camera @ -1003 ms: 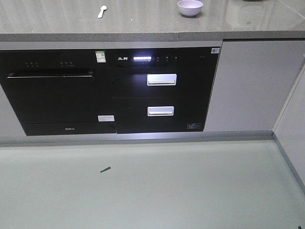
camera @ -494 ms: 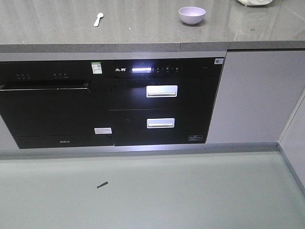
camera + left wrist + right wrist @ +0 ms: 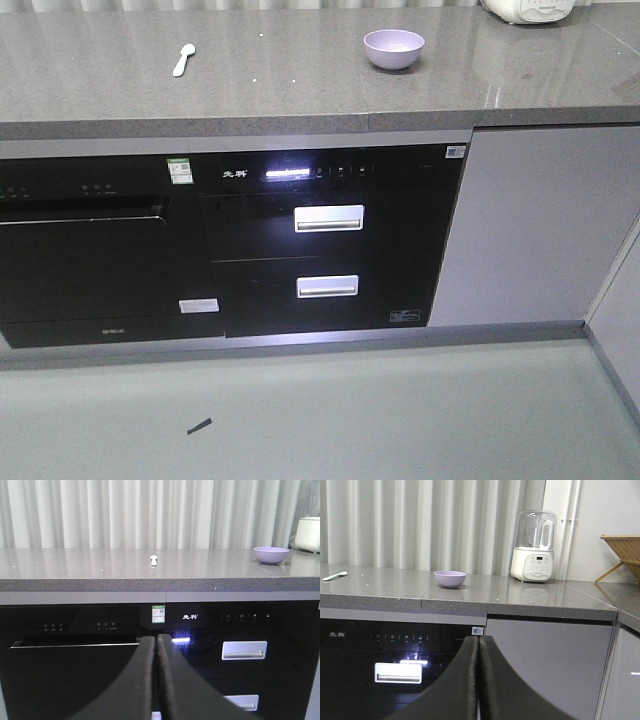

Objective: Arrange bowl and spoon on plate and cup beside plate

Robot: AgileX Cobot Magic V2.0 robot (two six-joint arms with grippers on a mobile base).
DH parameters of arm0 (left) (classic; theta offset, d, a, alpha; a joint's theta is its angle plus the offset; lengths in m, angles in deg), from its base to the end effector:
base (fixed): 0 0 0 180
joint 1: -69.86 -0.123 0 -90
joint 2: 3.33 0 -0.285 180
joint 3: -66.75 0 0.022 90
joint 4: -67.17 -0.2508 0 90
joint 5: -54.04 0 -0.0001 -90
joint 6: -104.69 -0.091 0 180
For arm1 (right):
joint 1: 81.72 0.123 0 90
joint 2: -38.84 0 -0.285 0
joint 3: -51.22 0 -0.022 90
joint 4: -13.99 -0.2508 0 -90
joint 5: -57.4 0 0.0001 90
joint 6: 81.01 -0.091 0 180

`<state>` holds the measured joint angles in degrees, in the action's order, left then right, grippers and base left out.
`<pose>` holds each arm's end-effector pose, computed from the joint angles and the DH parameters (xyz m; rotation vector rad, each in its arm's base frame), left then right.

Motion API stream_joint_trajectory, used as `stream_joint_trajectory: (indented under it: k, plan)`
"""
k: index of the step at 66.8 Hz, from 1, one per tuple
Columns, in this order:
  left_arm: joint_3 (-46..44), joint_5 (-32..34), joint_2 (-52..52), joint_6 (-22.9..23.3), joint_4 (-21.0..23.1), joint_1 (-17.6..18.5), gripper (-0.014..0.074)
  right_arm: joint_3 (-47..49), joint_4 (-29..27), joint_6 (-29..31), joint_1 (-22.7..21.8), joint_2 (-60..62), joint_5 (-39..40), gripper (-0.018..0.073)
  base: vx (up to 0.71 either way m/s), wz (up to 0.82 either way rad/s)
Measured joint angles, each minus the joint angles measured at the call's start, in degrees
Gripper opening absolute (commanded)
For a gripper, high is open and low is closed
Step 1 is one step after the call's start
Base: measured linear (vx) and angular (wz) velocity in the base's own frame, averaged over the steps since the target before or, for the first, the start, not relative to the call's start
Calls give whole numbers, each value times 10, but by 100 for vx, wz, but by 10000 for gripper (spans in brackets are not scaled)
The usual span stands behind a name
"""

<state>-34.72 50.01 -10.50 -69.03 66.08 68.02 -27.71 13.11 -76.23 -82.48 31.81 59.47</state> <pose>0.0566 0.0019 0.1996 -0.0971 1.5632 -0.0450 0.0563 -0.0008 0.2071 -0.0397 1.4640 -0.0667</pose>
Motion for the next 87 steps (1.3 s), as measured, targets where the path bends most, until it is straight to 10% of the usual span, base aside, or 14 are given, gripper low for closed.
stream_joint_trajectory:
  k: [87]
  plan:
    - [0, 0, 0, 0, 0, 0, -6, 0, 0, 0, 0, 0, 0, -10, 25, 2]
